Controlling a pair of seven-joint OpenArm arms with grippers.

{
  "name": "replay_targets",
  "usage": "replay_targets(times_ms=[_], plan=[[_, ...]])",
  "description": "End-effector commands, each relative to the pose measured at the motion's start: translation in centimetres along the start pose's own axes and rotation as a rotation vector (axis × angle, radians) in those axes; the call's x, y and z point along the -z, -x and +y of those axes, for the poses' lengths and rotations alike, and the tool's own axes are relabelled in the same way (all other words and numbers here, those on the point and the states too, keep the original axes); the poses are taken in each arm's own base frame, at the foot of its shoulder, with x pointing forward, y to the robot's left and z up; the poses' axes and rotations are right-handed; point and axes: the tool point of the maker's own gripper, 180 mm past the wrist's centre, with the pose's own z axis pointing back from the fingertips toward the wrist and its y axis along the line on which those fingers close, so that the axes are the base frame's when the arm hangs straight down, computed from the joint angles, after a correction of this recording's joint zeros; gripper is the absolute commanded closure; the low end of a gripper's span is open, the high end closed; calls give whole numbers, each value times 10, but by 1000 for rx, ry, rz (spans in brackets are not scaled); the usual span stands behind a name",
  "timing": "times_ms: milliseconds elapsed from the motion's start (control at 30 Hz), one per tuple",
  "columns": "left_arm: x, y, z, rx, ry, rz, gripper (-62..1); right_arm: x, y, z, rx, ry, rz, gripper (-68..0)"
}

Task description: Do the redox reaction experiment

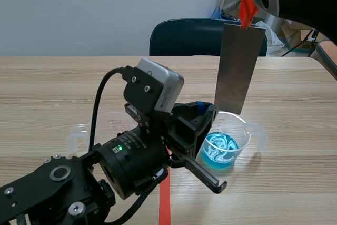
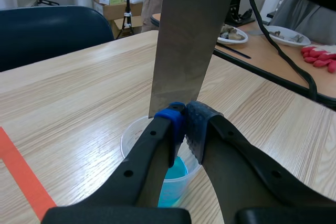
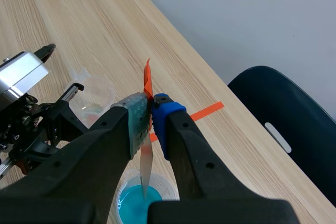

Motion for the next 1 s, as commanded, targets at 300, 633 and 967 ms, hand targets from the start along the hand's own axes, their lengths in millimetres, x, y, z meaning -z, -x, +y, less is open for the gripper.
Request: replay_targets(times_ms=[300,633,967], plan=[[-61,-15,19,107,-7,-84,-187,-1,-8,1,-24,-11,-20,-6],[-114,-20,37,177,-34,-72,-623,-1,-8,1,-24,-11,-20,-6],[-166,-21,41,228,-27,-56,-623,-1,-8,1,-24,-11,-20,-6]])
